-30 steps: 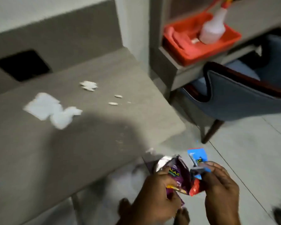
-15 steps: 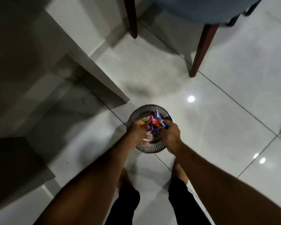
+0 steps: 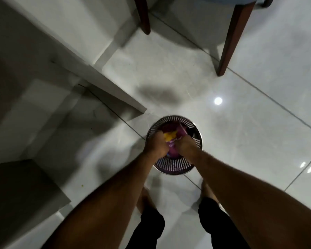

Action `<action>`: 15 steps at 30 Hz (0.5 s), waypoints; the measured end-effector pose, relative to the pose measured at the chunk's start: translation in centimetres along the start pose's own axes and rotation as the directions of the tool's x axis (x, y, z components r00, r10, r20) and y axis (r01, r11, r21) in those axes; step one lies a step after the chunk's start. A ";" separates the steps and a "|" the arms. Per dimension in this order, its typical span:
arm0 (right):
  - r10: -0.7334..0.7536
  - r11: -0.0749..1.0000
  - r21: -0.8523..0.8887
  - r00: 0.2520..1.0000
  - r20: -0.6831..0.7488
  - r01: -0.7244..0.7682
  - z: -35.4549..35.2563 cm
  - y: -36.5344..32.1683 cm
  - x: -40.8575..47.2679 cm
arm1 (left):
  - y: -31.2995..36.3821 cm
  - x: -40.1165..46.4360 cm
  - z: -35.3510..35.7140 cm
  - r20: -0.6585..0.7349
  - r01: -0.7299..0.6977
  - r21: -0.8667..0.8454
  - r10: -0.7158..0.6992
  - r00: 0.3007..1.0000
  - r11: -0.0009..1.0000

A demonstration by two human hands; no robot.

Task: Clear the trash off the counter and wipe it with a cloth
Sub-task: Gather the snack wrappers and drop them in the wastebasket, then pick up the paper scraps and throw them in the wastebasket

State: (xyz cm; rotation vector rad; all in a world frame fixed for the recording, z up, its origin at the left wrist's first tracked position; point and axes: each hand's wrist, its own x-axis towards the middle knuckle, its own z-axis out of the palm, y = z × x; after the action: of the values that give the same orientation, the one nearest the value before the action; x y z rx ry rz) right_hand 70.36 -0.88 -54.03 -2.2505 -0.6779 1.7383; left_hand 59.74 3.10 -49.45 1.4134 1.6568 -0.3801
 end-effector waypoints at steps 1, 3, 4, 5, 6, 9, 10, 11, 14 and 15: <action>-0.006 0.999 -0.054 0.999 -0.043 0.004 -1.2 -1.2 -1.9 | 0.9 -1.8 -1.4 -0.054 -0.055 0.032 0.057 0.997 0.998; -0.032 0.990 -0.140 0.996 -0.087 0.020 -3.0 -2.0 -5.5 | 2.1 -4.7 -2.3 -0.122 -0.147 0.086 0.157 0.980 0.985; -0.091 0.987 -0.145 0.987 -0.129 0.072 -4.9 -3.7 -9.4 | 3.6 -8.8 -5.1 -0.163 -0.204 0.100 0.218 0.962 0.974; -0.136 0.984 -0.136 0.977 -0.166 0.113 -7.2 -5.8 -13.7 | 5.0 -12.7 -7.8 -0.204 -0.246 0.098 0.261 0.944 0.964; -0.138 0.988 -0.102 0.969 -0.204 0.119 -7.5 -5.4 -15.4 | 5.1 -14.4 -7.7 -0.208 -0.293 0.100 0.308 0.928 0.951; -0.222 0.975 -0.055 0.904 -0.364 0.217 -9.8 -7.3 -22.7 | 7.0 -21.0 -10.3 -0.319 -0.470 0.149 0.492 0.810 0.870; -0.286 0.956 -0.054 0.866 -0.410 0.290 -10.6 -9.2 -26.5 | 7.8 -24.4 -12.4 -0.368 -0.531 0.179 0.557 0.744 0.828; -0.337 0.938 -0.077 0.833 -0.438 0.339 -11.4 -11.7 -30.6 | 8.8 -27.8 -14.9 -0.415 -0.581 0.205 0.607 0.678 0.788; -0.502 0.847 -0.125 0.700 -0.507 0.516 -12.0 -18.6 -38.6 | 9.9 -33.6 -21.8 -0.534 -0.675 0.297 0.704 0.469 0.675; -0.547 0.816 -0.143 0.667 -0.506 0.560 -11.5 -20.9 -40.7 | 9.4 -35.1 -24.3 -0.565 -0.660 0.330 0.701 0.435 0.675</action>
State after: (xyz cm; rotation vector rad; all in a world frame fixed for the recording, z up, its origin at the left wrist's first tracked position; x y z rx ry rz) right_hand 68.74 -1.06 -6.88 -2.0421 -1.0496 0.7784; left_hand 55.90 1.40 -5.91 2.3012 1.3723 0.6438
